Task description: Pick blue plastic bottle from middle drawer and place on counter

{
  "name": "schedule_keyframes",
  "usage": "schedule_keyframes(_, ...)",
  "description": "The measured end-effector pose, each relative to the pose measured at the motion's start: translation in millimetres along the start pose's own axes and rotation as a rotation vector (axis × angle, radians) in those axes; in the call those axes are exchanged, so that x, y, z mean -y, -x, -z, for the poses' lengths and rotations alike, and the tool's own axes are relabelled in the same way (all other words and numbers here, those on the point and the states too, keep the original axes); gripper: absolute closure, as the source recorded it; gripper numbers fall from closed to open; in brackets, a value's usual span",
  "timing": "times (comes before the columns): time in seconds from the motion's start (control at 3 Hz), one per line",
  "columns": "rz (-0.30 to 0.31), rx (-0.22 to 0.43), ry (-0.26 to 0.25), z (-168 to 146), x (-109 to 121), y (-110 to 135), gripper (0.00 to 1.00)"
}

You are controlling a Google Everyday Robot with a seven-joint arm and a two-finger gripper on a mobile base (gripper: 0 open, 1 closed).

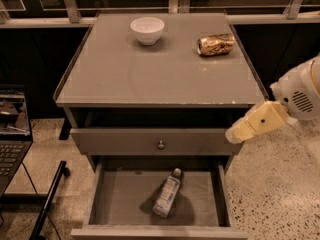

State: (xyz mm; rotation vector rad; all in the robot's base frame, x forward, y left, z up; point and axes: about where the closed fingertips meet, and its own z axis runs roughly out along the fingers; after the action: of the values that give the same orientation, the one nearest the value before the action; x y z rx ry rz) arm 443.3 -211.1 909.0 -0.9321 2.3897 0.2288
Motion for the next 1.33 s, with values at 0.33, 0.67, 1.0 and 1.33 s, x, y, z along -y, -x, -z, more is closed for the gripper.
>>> schedule_keyframes(0.33, -0.007, 0.018, -0.003, 0, 0, 5, 0.0)
schedule_keyframes(0.67, -0.03, 0.049, -0.015, 3, 1, 4, 0.0)
schedule_keyframes(1.0, -0.194, 0.128, 0.036, -30, -10, -3, 0.0)
schedule_keyframes(1.33, -0.412, 0.186, 0.158, -86, -35, -6, 0.0)
